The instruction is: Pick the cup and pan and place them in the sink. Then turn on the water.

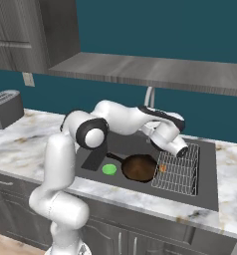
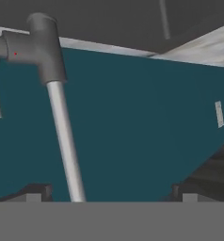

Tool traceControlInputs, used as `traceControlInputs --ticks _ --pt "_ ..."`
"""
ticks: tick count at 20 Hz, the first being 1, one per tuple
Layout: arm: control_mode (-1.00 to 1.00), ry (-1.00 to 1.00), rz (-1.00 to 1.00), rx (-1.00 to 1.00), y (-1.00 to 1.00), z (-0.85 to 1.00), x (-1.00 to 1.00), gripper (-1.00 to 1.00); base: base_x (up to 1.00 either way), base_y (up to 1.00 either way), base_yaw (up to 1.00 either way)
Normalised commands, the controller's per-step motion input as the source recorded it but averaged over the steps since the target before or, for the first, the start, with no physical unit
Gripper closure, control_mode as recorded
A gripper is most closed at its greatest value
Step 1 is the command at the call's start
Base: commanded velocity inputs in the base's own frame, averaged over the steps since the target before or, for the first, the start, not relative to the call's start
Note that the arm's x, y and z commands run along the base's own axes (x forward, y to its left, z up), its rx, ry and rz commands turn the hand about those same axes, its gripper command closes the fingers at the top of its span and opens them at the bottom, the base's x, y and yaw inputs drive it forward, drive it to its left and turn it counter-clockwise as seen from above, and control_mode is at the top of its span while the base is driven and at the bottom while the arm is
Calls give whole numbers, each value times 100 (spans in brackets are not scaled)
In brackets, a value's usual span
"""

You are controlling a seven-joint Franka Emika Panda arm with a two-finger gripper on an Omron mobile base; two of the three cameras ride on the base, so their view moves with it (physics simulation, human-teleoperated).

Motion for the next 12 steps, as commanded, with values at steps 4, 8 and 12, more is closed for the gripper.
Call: traceControlInputs --ticks 4,8,12 --pt "-100 0 -3 2 -8 -6 46 -100 0 0 0" --pt "-100 0 -1 4 -15 -20 32 -100 0 0 0" --pt "-100 0 -1 5 -18 -29 30 -100 0 0 0"
